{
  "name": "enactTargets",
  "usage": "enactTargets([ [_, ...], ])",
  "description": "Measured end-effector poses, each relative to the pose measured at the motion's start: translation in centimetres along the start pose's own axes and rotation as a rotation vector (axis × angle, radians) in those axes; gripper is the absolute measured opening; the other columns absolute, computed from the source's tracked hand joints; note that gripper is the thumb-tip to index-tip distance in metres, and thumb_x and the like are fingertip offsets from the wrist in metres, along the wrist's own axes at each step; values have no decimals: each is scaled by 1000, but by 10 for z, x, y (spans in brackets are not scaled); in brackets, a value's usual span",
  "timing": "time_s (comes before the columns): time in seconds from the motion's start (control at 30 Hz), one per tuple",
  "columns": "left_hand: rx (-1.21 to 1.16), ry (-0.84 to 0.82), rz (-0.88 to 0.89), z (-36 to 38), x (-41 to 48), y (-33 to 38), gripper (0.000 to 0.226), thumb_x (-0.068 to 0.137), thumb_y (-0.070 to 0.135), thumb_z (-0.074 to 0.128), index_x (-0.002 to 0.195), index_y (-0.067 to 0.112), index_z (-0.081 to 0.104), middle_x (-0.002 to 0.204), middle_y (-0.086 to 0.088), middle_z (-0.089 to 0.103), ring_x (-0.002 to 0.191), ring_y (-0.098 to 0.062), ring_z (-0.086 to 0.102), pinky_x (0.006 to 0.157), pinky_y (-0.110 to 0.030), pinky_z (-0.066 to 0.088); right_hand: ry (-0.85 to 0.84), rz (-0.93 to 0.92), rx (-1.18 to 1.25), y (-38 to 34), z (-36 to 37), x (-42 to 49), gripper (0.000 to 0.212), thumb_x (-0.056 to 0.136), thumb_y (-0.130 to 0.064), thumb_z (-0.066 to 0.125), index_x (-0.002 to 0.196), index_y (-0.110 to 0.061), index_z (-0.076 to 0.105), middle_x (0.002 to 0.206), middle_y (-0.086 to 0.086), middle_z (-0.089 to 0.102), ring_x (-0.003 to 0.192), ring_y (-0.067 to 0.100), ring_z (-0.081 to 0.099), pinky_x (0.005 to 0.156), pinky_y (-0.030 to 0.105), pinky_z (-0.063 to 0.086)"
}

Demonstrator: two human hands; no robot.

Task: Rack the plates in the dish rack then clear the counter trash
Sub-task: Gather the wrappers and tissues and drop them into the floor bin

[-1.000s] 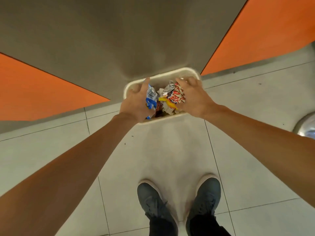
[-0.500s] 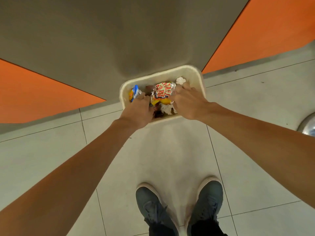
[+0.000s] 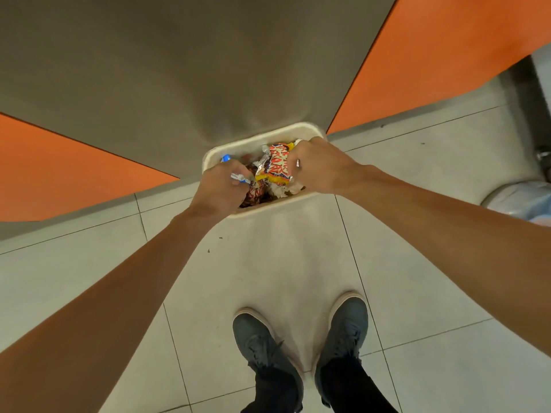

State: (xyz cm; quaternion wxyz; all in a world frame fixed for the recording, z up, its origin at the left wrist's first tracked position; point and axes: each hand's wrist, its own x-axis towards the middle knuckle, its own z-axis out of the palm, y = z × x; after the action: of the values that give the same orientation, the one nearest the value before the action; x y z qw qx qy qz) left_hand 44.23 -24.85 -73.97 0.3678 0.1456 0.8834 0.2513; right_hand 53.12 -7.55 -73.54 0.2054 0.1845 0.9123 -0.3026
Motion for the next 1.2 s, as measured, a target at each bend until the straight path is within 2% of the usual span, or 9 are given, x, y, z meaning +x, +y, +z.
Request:
enactTargets([
  [0.13,-85,0,115,-30,-48,23,33,83,-7,55,77,24,64,87,4,68,83,-20,68,66,-20,49,-28,-5,60,-26,-29,-33,21,91,-14,50,91,-16,71,94,7,59,79,22,54,68,26,39],
  [0.2,-107,73,152,-49,-68,44,38,81,-9,55,70,27,62,77,7,66,72,-16,65,63,-18,47,-16,-16,38,-45,-54,-48,17,90,-19,51,88,-19,68,88,2,57,79,20,49,68,25,35],
  [0.4,-142,114,263,-96,-136,114,20,85,-3,58,81,14,67,76,-2,66,61,-19,60,56,-15,41,30,-32,54,-92,-123,-98,21,77,-30,48,63,-17,54,72,5,56,75,31,56,61,28,35],
  [0.6,-185,207,347,-160,-195,169,16,87,3,60,81,17,66,66,7,61,58,-12,58,65,-31,54,155,-110,40,-150,-207,-162,21,86,-21,49,71,-11,61,66,5,56,69,28,55,60,31,41],
  [0.77,-236,254,364,-195,-267,213,14,92,12,59,81,18,66,69,0,64,61,-9,55,60,-21,47,216,-131,46,-181,-254,-230,37,96,-24,45,60,-17,47,57,-2,48,57,19,47,55,28,29],
  [0.9,-291,291,348,-229,-319,247,22,97,22,55,79,14,66,70,-1,64,67,-17,60,64,-25,48,272,-170,99,-210,-299,-279,42,101,-30,41,66,-14,56,59,3,58,55,20,54,52,31,34],
  [1.0,-305,342,332,-254,-360,276,37,100,27,51,67,15,62,64,4,61,59,-4,53,61,-16,42,292,-184,180,-231,-333,-318,43,103,-33,39,69,-18,61,62,1,65,57,17,60,59,33,47],
  [1.1,-337,387,328,-270,-399,295,41,100,28,51,61,20,60,67,2,65,63,-9,58,65,-19,42,298,-208,238,-254,-356,-353,41,104,-34,39,81,-18,69,70,-3,68,63,6,64,62,19,46],
  [1.2,-348,417,322,-274,-436,303,29,98,22,53,76,13,68,74,-1,68,70,-14,61,66,-22,44,298,-273,239,-273,-369,-379,31,102,-27,45,93,-16,72,77,-5,69,63,-2,59,60,13,42],
])
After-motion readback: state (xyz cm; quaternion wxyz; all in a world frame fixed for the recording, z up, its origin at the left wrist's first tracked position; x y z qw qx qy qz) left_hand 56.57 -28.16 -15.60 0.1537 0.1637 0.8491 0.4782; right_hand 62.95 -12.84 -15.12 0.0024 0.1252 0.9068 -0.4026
